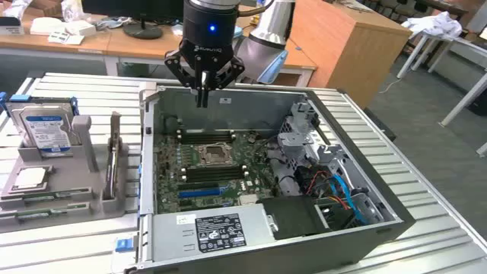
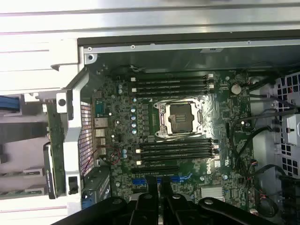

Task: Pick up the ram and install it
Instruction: 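Reach for the ram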

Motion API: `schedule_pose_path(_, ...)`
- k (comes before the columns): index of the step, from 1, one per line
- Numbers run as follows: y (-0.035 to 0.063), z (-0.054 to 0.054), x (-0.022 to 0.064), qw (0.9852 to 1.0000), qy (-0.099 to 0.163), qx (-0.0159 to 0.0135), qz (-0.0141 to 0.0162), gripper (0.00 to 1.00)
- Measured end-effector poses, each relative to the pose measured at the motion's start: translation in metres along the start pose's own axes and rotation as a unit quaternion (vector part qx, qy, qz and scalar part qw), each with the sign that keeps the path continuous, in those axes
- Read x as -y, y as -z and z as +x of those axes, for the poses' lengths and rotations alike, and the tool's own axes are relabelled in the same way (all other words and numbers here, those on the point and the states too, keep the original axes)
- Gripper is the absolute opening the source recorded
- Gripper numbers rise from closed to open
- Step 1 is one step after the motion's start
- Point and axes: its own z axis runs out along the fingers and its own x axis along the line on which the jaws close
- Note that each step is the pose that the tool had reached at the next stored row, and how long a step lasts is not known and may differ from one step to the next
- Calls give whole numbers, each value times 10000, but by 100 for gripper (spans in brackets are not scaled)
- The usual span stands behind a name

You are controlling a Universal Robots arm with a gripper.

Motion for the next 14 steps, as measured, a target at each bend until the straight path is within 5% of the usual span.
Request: schedule_pose_path(14, 0, 0, 0, 10000, 0, 0, 0, 17)
